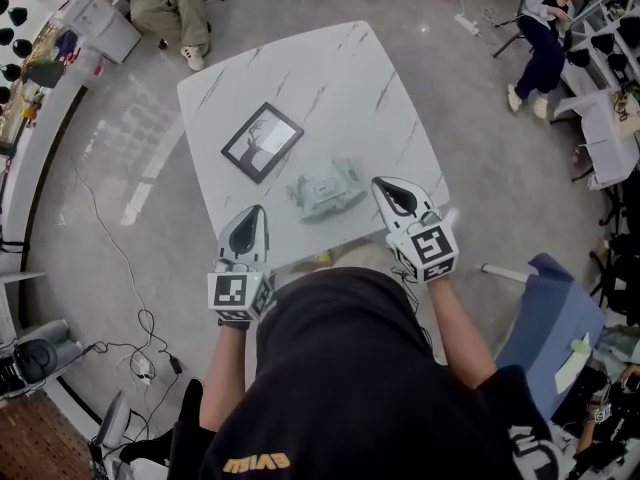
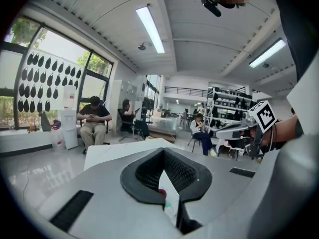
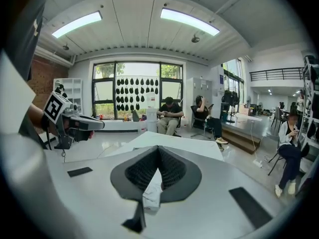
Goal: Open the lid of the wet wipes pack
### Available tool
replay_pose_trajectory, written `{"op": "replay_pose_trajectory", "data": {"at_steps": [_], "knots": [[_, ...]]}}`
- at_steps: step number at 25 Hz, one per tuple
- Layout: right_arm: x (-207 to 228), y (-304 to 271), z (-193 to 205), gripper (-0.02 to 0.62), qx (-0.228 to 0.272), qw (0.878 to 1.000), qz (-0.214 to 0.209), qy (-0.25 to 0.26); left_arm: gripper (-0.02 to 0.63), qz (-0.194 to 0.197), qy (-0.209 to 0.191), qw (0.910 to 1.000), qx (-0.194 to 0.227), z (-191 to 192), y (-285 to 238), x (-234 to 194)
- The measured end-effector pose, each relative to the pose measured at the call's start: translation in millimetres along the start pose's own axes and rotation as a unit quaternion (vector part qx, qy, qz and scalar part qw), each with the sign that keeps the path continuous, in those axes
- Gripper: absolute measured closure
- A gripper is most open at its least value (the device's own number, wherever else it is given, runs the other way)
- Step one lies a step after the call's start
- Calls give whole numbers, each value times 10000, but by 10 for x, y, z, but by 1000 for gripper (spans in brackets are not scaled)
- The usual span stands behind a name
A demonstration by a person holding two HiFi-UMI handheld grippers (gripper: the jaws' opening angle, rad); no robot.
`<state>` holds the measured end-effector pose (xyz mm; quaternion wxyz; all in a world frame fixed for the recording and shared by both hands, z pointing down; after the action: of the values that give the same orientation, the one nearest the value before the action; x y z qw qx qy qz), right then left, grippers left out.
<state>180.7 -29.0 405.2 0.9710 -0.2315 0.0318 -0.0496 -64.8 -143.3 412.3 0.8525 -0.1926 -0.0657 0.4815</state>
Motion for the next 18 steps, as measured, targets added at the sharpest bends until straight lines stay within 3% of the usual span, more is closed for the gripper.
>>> {"op": "replay_pose_trajectory", "data": {"at_steps": [18], "knots": [[79, 71, -33, 595, 25, 9998, 169, 41, 588, 141, -173, 9997, 111, -229, 32, 78]]}}
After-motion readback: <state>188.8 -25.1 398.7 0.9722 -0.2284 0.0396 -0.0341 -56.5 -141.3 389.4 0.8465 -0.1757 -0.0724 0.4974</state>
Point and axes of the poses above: the fingertips, and each gripper's own axes: y backward along the fingers, x to its right, z out of its underside, the point moved 6 cm from there along y, backward along the fingers, and after that the axes turned 7 degrees about -x, right-handed, at the moved point
